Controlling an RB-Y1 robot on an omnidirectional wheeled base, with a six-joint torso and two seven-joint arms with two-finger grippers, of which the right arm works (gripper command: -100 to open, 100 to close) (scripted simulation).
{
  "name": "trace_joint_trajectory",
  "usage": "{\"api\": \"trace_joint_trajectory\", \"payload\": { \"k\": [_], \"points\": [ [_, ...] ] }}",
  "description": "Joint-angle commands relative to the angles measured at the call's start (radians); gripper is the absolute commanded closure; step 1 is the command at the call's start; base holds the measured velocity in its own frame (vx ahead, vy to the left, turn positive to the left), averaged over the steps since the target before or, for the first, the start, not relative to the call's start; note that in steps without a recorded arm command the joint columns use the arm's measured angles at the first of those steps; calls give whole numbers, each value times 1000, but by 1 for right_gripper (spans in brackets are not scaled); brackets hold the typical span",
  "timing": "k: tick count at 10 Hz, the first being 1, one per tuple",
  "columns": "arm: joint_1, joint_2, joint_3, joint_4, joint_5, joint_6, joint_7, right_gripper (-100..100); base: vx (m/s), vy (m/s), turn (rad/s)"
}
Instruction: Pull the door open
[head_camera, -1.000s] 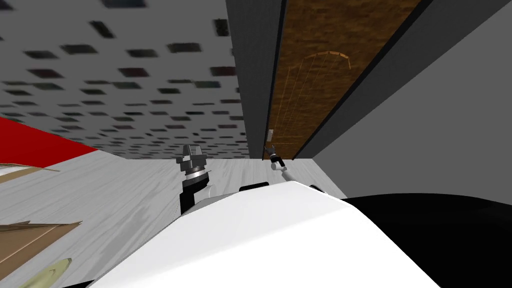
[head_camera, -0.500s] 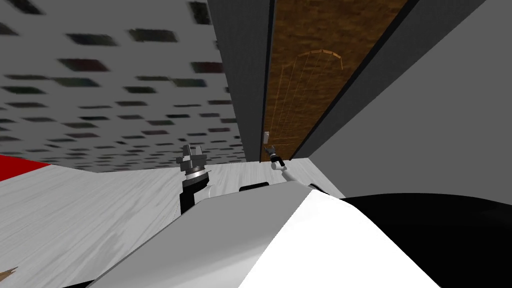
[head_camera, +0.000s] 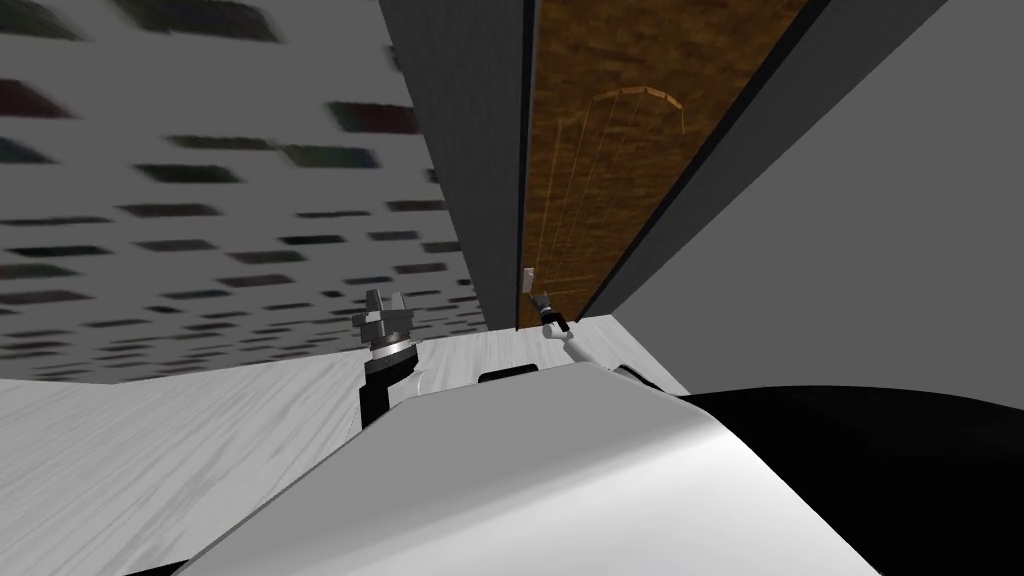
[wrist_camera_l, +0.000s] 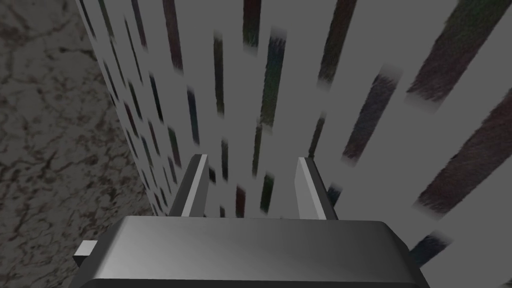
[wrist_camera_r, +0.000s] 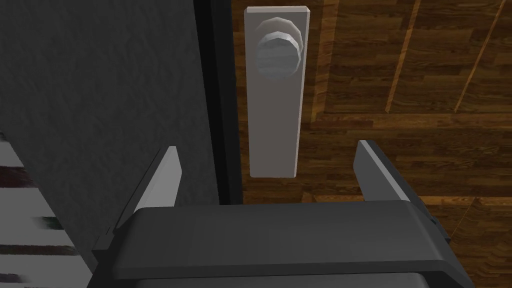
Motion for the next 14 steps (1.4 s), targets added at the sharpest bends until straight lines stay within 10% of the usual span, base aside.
{"api": "trace_joint_trajectory", "payload": {
  "k": [1, 5, 14],
  "points": [
    [-5, -2, 2, 8, -5, 2, -8, -100, 174, 18, -141],
    [-10, -4, 2, 15, -10, 2, -13, -100, 79, 13, -54],
    [-16, -3, -11, 27, -10, -2, -11, -100, -202, -19, 23]
  ]
}}
